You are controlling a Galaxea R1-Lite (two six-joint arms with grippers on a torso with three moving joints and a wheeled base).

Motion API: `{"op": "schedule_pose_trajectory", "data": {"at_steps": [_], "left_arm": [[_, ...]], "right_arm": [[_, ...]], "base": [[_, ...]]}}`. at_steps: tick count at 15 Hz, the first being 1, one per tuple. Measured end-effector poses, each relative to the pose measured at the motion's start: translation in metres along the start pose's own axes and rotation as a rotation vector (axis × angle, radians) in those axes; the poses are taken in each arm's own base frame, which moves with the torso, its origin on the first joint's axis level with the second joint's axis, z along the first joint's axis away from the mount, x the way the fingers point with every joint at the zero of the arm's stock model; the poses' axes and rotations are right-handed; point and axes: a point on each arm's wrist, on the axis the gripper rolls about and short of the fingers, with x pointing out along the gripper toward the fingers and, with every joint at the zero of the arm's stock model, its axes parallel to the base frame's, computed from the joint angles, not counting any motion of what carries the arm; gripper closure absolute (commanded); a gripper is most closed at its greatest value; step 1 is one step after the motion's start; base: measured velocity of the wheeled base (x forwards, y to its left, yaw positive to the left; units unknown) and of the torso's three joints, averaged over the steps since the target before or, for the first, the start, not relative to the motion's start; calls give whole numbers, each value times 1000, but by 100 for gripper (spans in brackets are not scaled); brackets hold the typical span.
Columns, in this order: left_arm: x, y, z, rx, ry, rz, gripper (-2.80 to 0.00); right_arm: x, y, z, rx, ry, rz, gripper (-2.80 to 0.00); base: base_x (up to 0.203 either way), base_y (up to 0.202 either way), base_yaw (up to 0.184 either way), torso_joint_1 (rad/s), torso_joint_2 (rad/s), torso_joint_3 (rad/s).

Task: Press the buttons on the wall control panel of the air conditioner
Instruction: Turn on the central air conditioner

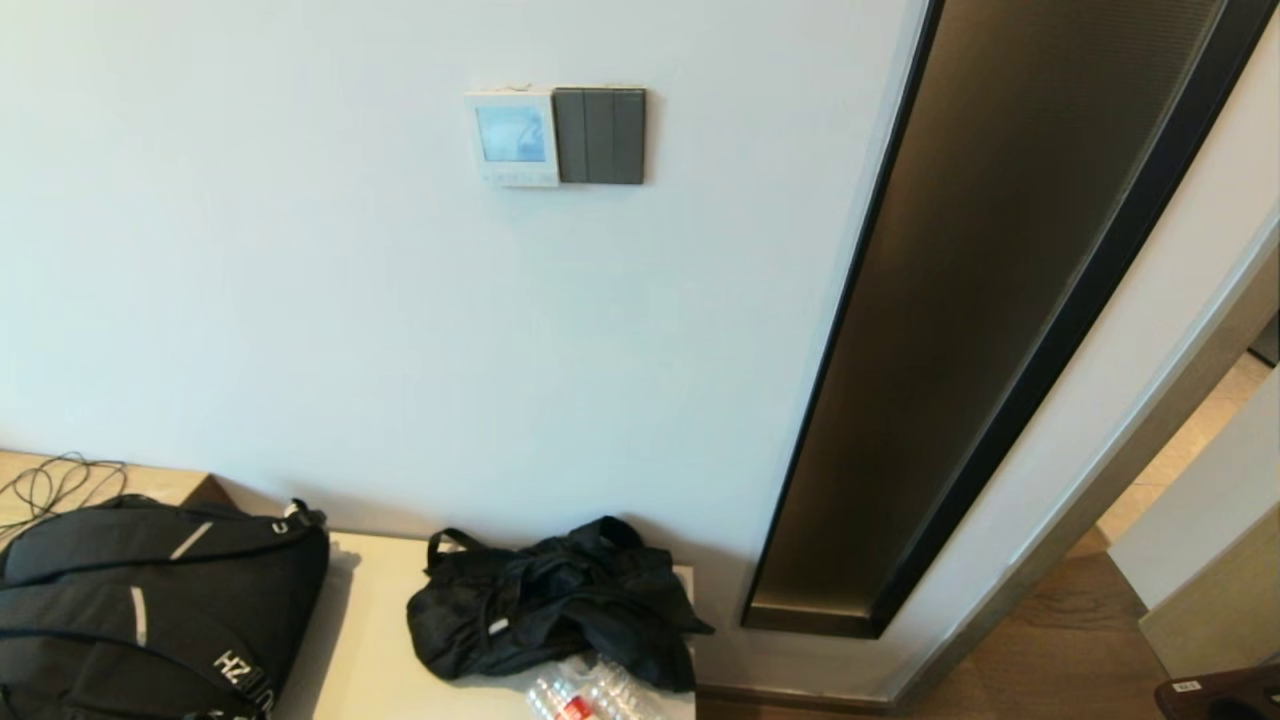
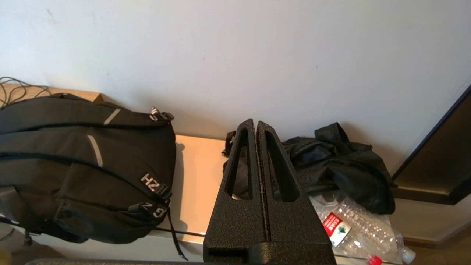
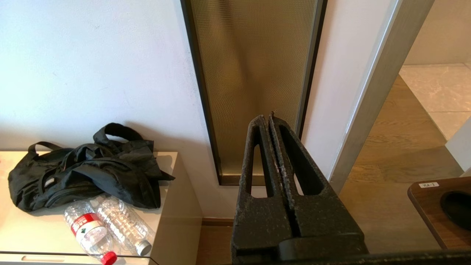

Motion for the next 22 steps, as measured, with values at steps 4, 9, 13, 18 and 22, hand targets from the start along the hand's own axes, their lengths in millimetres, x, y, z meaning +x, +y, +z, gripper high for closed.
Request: {"op": "schedule_pose_trajectory", "data": {"at_steps": [4,9,13,18,22], "left_arm": [[0,0,0,0,0,0,0],[0,0,0,1,0,0,0],[0,0,1,14,-3,-1,0],[-16,-3,56,-46,-117,-84,0],[-3,-4,120,-82,-131,-169,0]], "right_arm": [[0,0,0,0,0,-1,0],[0,0,0,0,0,-1,0],[0,0,0,0,0,0,0],[0,0,0,0,0,0,0],[0,0,0,0,0,0,0]], "base": [[0,0,0,0,0,0],[0,0,0,0,0,0],[0,0,0,0,0,0],[0,0,0,0,0,0],[0,0,0,0,0,0]]}}
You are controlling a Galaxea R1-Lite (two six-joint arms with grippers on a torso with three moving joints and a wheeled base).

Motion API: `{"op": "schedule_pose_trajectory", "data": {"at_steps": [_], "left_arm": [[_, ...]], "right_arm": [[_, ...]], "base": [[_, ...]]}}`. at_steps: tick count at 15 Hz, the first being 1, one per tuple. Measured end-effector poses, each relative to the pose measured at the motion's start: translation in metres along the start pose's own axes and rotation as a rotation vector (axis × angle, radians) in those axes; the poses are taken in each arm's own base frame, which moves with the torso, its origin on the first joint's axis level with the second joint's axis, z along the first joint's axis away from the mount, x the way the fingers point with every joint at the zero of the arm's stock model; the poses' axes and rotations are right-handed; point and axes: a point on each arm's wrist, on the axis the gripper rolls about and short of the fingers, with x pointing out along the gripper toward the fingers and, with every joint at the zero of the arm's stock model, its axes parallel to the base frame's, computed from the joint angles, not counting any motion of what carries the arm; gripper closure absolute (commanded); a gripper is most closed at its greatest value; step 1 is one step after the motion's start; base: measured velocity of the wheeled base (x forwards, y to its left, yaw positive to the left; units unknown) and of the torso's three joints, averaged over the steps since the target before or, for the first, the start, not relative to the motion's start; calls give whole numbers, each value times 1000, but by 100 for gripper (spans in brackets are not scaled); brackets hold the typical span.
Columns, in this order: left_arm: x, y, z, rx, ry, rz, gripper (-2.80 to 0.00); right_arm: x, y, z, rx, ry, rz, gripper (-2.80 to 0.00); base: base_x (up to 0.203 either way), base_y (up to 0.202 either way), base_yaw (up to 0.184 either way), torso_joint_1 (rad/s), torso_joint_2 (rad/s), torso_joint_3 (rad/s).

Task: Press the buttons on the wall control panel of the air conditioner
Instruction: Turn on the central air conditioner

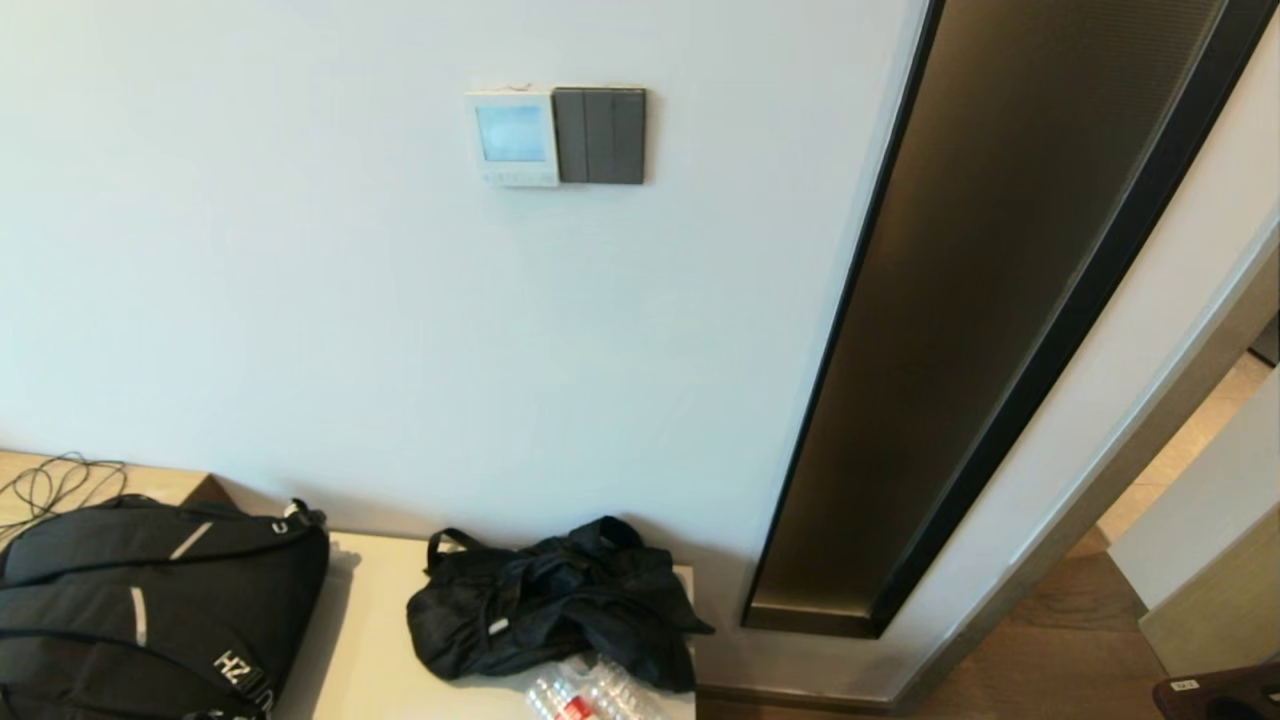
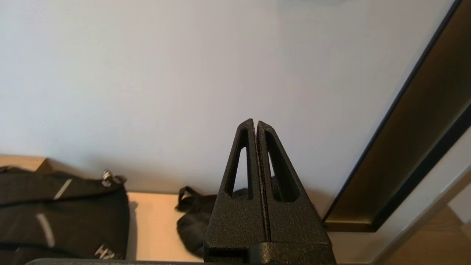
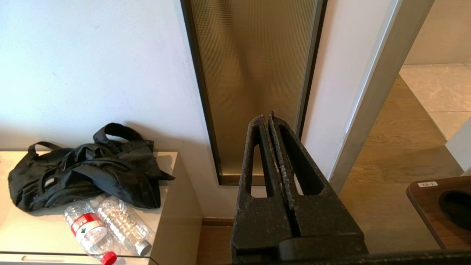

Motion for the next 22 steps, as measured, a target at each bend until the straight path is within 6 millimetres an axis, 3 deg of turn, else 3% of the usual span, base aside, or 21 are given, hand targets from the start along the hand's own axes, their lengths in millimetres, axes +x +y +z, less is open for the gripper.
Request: {"op": "schedule_pose_trajectory", "data": {"at_steps": [3,6,9,15,22], "left_arm": [[42,-1,47,-27,4,-70,0],[100,-2,89,-37,24,-148,0],[167,-3,109,-49,77,-196,0],[282,-46,91,-37,146,-239,0],[369,-80,61,-35,135,-250,0]], "right_arm": [[0,0,0,0,0,0,0],[0,0,0,0,0,0,0],[0,0,0,0,0,-1,0],[0,0,0,0,0,-1,0],[0,0,0,0,0,0,0]], "base": [[0,0,0,0,0,0],[0,0,0,0,0,0],[0,0,0,0,0,0],[0,0,0,0,0,0],[0,0,0,0,0,0]]}}
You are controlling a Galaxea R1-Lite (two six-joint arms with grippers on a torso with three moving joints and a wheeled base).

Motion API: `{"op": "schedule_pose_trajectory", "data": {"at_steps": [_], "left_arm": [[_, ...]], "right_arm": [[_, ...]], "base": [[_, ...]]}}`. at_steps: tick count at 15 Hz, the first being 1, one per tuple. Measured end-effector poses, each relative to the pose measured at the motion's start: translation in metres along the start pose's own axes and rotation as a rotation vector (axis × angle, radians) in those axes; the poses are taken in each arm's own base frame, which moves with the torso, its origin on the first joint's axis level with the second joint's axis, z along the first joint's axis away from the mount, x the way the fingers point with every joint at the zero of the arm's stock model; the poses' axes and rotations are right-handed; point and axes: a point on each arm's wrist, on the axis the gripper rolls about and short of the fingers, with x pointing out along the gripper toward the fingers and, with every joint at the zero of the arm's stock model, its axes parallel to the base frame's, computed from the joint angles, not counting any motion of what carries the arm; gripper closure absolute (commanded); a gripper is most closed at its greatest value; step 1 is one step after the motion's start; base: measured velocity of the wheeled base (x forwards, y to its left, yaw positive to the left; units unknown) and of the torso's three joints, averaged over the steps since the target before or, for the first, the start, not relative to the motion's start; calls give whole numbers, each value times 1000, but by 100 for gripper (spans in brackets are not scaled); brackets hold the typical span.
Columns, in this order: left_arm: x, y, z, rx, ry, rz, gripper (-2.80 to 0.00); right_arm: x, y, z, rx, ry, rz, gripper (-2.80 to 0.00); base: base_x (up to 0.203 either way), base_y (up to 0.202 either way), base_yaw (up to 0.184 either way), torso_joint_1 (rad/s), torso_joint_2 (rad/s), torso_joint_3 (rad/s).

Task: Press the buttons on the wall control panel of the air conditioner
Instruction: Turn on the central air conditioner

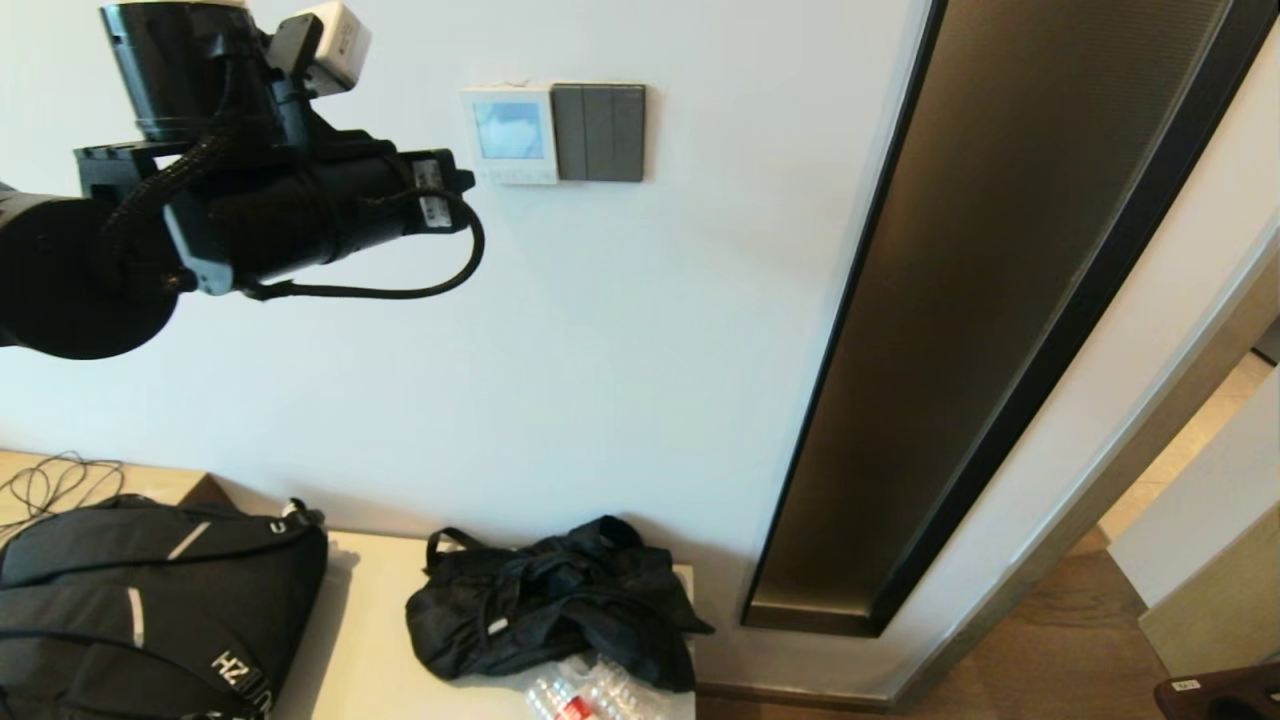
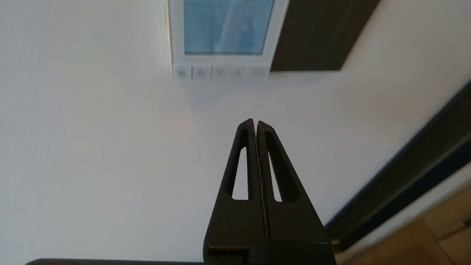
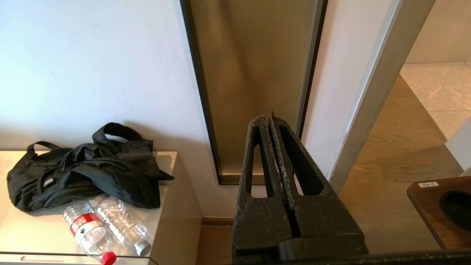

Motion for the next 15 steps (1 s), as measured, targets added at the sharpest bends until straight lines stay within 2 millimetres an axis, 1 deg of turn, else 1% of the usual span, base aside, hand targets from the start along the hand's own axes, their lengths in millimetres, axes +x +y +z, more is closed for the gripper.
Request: {"op": "schedule_pose_trajectory", "data": {"at_steps": [3,7,9,12,15], "left_arm": [[30,-3,-1,-2,-95,71,0],[52,-18,-11,-8,-109,48,0],[59,-27,-14,-12,-114,47,0],[63,-40,-19,-14,-106,24,0],[70,-45,-21,-18,-114,36,0]], "right_arm": [[0,0,0,0,0,0,0],[0,0,0,0,0,0,0],[0,0,0,0,0,0,0],[0,0,0,0,0,0,0],[0,0,0,0,0,0,0]], "base": [[0,0,0,0,0,0],[0,0,0,0,0,0],[0,0,0,0,0,0],[0,0,0,0,0,0],[0,0,0,0,0,0]]}}
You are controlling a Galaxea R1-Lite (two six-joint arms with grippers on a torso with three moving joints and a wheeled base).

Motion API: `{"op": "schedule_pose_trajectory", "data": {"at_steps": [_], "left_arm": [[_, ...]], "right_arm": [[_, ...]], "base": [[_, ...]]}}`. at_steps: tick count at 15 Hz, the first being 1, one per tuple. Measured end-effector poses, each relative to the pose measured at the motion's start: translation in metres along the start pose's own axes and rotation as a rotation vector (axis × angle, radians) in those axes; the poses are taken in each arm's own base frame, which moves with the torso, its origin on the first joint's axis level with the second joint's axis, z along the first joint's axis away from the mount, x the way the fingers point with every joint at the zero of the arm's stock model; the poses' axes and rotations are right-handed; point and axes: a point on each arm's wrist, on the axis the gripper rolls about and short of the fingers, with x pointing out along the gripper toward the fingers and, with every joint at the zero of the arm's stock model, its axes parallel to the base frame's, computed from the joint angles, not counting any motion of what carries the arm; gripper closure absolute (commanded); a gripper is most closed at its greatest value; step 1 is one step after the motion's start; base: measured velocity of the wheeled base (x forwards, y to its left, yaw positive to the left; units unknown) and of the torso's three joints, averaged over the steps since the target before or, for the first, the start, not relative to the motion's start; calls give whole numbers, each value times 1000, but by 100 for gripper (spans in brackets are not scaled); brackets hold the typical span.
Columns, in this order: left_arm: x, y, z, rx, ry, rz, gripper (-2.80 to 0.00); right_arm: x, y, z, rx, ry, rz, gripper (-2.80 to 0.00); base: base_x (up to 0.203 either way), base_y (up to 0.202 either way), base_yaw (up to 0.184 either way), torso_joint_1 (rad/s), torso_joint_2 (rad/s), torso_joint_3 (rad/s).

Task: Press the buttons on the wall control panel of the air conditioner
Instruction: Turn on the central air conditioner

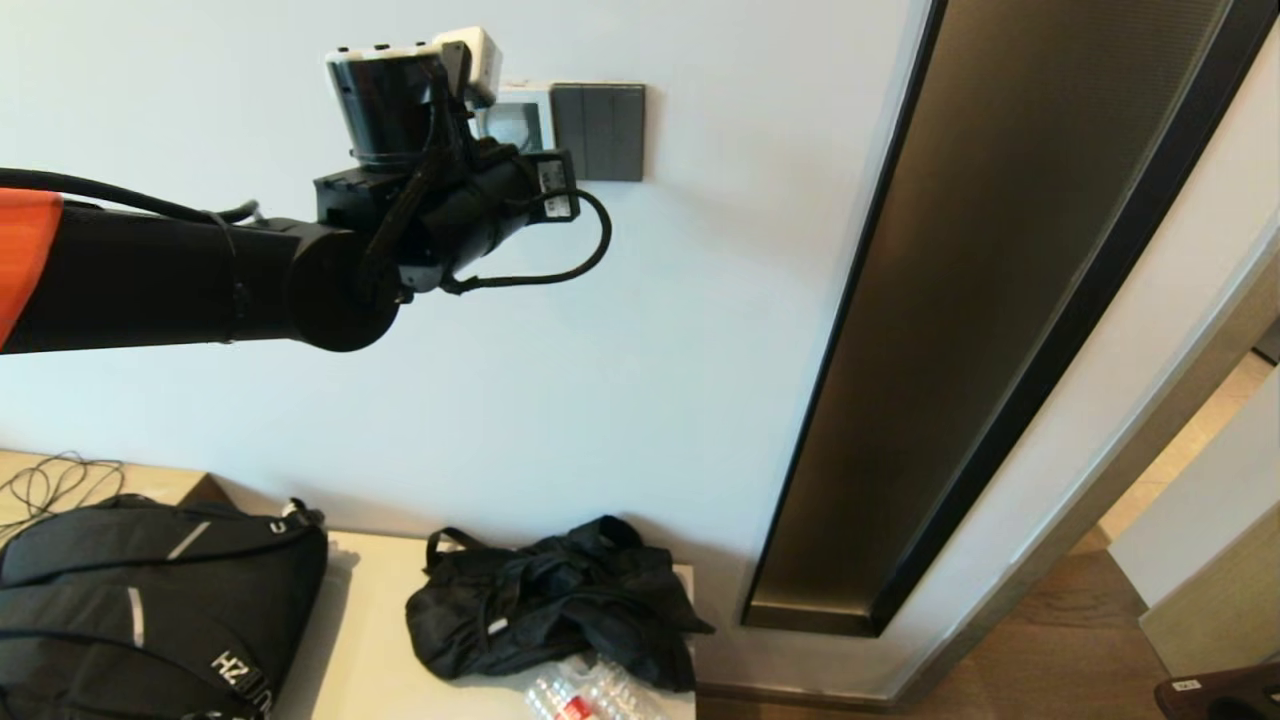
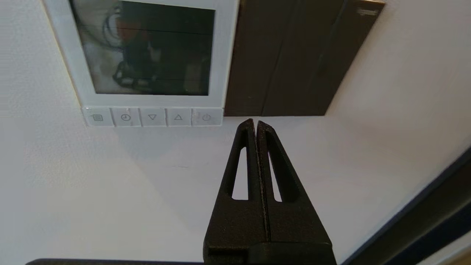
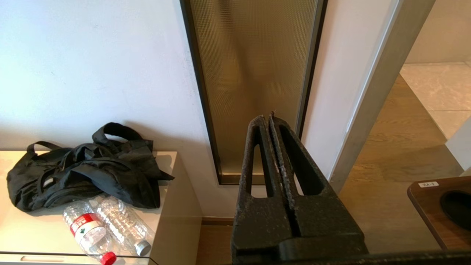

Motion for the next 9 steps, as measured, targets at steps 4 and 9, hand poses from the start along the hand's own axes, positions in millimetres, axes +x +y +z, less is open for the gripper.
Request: {"op": "schedule_pose_trajectory", "data": {"at_steps": [4,9], "left_arm": [[10,-2,-5,-7,-16,31,0],[20,0,-20,-3,-27,52,0]], "right_arm": [[0,0,0,0,0,0,0],[0,0,0,0,0,0,0]], "base": [[0,0,0,0,0,0],[0,0,0,0,0,0]]}}
